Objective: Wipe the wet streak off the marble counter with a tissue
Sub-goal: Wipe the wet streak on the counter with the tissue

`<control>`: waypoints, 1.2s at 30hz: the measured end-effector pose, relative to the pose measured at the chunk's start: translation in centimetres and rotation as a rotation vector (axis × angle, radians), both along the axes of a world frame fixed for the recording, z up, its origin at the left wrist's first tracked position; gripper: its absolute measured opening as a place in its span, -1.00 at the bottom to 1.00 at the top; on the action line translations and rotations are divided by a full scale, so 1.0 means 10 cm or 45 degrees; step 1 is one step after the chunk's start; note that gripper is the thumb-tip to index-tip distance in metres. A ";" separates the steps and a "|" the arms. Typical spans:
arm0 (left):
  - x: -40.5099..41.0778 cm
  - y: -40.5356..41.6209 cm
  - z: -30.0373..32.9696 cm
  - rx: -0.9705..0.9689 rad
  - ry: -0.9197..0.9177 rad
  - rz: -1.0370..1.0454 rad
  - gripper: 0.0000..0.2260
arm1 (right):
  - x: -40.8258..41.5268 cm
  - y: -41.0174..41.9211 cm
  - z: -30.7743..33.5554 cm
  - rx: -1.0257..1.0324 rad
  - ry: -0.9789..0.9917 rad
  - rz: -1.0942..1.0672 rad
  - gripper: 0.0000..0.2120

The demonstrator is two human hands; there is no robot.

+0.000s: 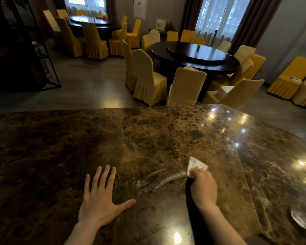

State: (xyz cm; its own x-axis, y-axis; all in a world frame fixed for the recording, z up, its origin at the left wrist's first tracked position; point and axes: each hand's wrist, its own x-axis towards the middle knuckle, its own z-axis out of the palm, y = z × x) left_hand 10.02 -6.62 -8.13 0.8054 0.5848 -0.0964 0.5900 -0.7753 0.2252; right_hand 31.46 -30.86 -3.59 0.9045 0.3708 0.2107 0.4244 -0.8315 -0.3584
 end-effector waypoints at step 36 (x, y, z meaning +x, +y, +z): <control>-0.02 0.01 0.02 -0.003 0.030 -0.024 0.22 | -0.33 0.46 0.21 -0.032 0.186 0.514 -0.74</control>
